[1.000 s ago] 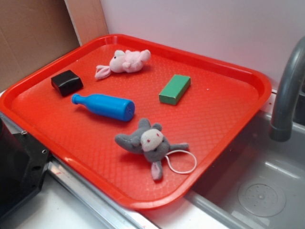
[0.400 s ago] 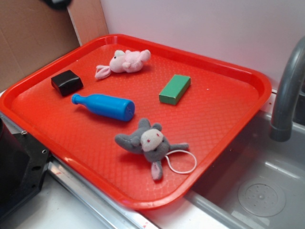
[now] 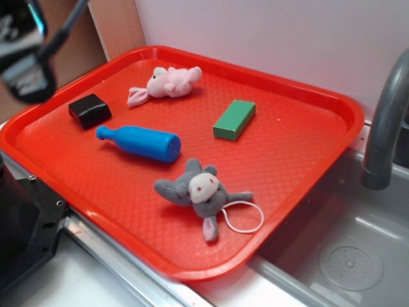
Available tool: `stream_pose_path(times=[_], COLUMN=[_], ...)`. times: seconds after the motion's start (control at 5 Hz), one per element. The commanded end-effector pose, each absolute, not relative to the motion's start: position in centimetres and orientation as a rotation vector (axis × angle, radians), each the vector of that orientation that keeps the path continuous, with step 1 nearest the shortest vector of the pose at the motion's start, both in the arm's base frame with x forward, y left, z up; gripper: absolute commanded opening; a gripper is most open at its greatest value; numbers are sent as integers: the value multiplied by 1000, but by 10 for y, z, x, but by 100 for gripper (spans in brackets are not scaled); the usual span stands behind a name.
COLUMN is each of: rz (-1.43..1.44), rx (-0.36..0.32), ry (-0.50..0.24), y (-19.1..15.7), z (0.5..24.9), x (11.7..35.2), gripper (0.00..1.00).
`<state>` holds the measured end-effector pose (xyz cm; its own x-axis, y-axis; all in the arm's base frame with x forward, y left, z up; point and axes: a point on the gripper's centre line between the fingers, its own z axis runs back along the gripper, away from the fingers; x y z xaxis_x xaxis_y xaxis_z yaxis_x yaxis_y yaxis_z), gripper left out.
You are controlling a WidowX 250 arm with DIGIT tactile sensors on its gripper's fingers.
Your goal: Grab the blue bottle.
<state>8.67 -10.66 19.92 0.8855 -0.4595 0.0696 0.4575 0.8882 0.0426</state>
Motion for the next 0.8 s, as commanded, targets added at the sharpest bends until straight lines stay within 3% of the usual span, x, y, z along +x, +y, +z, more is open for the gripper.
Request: stream_pose_path(times=[0.0,0.2,0.6], rz=[-550,-503,-549], rx=[101,147,157], ry=[-48,-32,-44], y=[-58,-36,-16], z=[145,124,93], x=[132,165,199], gripper=[100,100,100])
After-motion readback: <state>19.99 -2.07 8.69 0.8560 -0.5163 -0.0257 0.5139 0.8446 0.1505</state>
